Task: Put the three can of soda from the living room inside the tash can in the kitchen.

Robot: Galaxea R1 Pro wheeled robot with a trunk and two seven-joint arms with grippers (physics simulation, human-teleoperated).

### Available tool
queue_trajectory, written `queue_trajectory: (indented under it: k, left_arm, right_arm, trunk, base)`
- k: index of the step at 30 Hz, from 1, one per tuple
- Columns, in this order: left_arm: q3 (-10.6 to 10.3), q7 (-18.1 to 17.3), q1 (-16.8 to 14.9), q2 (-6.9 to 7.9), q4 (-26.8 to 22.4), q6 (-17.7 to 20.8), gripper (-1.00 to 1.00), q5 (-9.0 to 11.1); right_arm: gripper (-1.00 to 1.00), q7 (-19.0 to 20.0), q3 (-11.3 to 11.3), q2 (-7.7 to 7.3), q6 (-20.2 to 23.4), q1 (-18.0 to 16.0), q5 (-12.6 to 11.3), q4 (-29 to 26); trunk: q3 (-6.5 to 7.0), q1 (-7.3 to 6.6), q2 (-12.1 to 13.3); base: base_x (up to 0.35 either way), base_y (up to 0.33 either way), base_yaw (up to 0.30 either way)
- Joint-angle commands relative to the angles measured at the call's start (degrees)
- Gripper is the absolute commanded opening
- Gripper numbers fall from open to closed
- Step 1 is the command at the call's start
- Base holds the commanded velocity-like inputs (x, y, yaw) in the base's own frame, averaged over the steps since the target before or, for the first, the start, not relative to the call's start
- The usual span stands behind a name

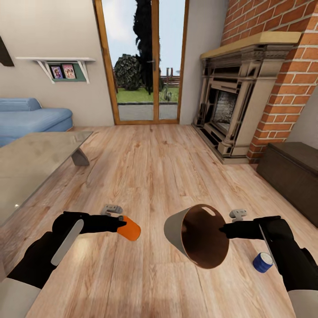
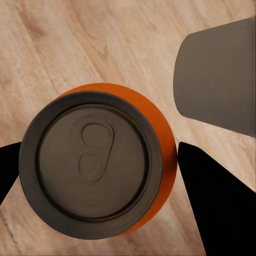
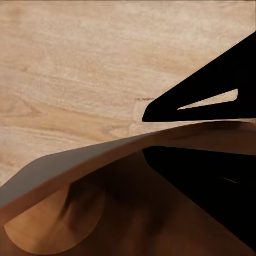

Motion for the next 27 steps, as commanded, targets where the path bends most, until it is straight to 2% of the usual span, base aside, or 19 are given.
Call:
queue_trajectory:
  k: [1,6,12,13,18,20,25,27]
  left_arm:
    - [-0.03,-0.15,0.00,0.01,0.02,-0.03,-1.00,-0.15]
    - [-0.08,-0.66,0.00,0.07,-0.03,-0.05,-1.00,-0.06]
    - [-0.08,-3.46,0.11,0.10,-0.64,0.02,-1.00,0.13]
    - [-0.08,-3.93,0.12,0.12,-0.78,0.05,-1.00,0.14]
    - [-0.08,-6.96,0.22,0.18,-2.92,1.05,-1.00,0.16]
    - [-0.05,-8.00,0.32,0.27,-3.66,1.39,-1.00,0.21]
    - [0.06,-12.09,0.57,1.40,-4.73,1.53,-1.00,0.19]
    - [0.12,-15.75,0.64,2.50,-5.09,1.39,-1.00,0.18]
  right_arm:
    - [-1.00,0.26,0.14,0.01,0.81,-0.01,-2.11,-0.04]
    - [-1.00,0.26,0.46,0.01,0.81,-0.02,-2.11,0.13]
    - [-1.00,-0.13,0.37,0.01,0.81,-0.03,-1.68,2.47]
    - [-1.00,-0.19,0.32,0.01,0.81,-0.06,-1.28,3.26]
    - [-1.00,-0.28,0.10,0.30,0.81,-1.19,3.86,6.92]
    - [-1.00,-0.27,0.09,0.39,0.81,-1.56,4.97,7.46]
    - [-1.00,-0.31,0.30,0.57,0.81,-1.82,5.83,8.08]
    - [-1.00,-0.33,0.39,0.67,0.81,-1.88,6.07,8.29]
  trunk:
    - [0.19,-0.23,0.41]
    - [1.09,-1.33,2.42]
    - [2.16,-2.65,4.82]
    - [2.34,-2.87,5.23]
    - [3.24,-3.96,7.23]
    - [3.60,-4.40,8.03]
    - [4.50,-5.50,10.04]
    - [4.86,-5.94,10.84]
  base:
    - [0.000,0.000,0.000]
    - [0.000,0.000,0.000]
    - [0.000,0.000,0.000]
    - [0.000,0.000,0.000]
    - [0.000,0.000,0.000]
    - [0.000,0.000,0.000]
    - [0.000,0.000,0.000]
    - [0.000,0.000,0.000]
